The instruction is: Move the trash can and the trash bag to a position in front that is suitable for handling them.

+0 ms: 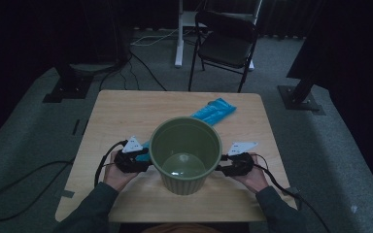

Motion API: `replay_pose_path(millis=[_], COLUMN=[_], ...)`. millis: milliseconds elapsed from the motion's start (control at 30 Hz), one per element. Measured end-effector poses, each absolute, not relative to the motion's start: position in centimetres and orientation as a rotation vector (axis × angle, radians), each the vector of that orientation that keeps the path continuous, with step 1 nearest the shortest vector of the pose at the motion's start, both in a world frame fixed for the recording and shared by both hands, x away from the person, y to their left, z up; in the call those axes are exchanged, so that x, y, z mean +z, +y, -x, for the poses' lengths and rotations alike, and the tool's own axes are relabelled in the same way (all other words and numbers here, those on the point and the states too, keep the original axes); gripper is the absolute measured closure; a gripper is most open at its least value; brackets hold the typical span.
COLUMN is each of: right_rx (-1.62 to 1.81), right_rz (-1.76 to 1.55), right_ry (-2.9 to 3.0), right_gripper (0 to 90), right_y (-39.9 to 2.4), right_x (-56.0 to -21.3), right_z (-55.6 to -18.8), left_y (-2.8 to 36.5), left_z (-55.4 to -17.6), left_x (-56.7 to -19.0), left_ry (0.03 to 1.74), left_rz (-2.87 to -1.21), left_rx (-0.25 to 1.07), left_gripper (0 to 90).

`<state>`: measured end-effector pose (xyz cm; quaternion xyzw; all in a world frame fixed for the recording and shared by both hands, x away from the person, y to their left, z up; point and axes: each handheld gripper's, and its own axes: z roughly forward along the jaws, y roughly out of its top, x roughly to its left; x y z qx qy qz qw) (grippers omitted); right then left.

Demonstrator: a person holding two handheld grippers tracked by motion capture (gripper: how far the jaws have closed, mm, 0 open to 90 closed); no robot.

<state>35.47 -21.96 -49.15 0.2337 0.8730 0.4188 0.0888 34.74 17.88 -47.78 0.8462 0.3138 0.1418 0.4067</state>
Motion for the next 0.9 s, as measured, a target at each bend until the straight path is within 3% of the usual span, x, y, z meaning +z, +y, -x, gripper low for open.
replay_pose_path(millis=[333,733,800,900], right_rx=[1.249,1.177,1.174,1.165], right_rz=[-0.775,-0.838,-0.835,-0.835], right_ry=[2.554,2.549,2.554,2.558], right_gripper=[52.7,52.2,52.2,52.2], right_y=[-23.5,-24.2,-24.2,-24.1], right_x=[-49.1,-49.9,-50.0,-50.0], right_z=[-36.3,-37.0,-37.0,-37.0], left_y=[15.8,15.1,14.7,14.5], left_z=[-37.4,-40.2,-40.2,-40.1], left_x=[-48.2,-50.5,-51.0,-51.2], left_ry=[0.815,0.833,0.819,0.816], left_rz=[-2.128,-2.294,-2.339,-2.388], left_rx=[0.388,0.388,0.387,0.406], left_gripper=[46.6,44.7,49.7,66.8])
